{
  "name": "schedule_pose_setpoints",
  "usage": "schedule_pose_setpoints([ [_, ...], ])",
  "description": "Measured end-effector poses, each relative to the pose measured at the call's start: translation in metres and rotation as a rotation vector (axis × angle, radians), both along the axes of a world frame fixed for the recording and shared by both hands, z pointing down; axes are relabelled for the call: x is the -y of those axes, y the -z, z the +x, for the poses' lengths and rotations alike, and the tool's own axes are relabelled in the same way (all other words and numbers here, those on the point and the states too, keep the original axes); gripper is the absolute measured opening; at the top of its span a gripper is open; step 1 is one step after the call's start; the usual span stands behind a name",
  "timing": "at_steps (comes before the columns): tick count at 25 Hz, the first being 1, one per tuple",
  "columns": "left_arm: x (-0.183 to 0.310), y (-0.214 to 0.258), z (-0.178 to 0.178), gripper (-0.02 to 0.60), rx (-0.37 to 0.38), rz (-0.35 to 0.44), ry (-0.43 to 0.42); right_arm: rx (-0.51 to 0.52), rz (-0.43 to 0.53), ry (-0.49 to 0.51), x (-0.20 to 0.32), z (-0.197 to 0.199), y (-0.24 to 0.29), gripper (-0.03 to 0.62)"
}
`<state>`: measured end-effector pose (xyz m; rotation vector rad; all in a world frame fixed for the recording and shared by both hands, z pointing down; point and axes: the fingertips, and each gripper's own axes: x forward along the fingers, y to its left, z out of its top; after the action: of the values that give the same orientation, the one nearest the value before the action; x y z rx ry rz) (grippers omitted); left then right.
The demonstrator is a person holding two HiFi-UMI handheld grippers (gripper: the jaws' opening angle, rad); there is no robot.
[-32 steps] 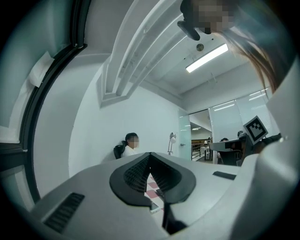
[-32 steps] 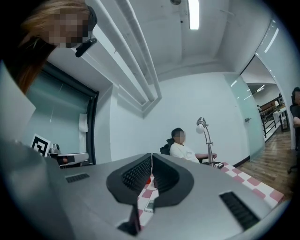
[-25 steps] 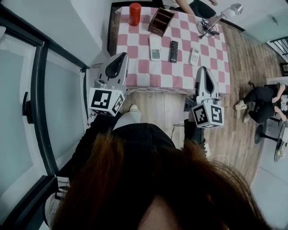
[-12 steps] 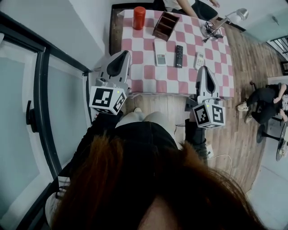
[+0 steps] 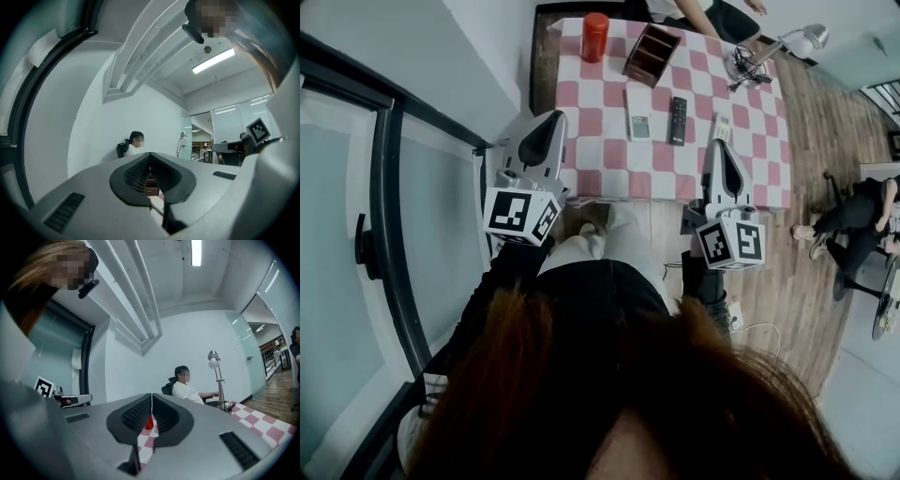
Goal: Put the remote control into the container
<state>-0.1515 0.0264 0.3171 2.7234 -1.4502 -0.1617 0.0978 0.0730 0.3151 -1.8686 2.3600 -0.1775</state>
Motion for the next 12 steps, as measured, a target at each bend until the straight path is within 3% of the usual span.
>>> schedule_pose_setpoints([
  [12,0.033,-0.002,0.011,0.009,-0.001,-0.012,0.021,0.018,-0.006,0.058,0.047,0.003,-0.005,0.018],
])
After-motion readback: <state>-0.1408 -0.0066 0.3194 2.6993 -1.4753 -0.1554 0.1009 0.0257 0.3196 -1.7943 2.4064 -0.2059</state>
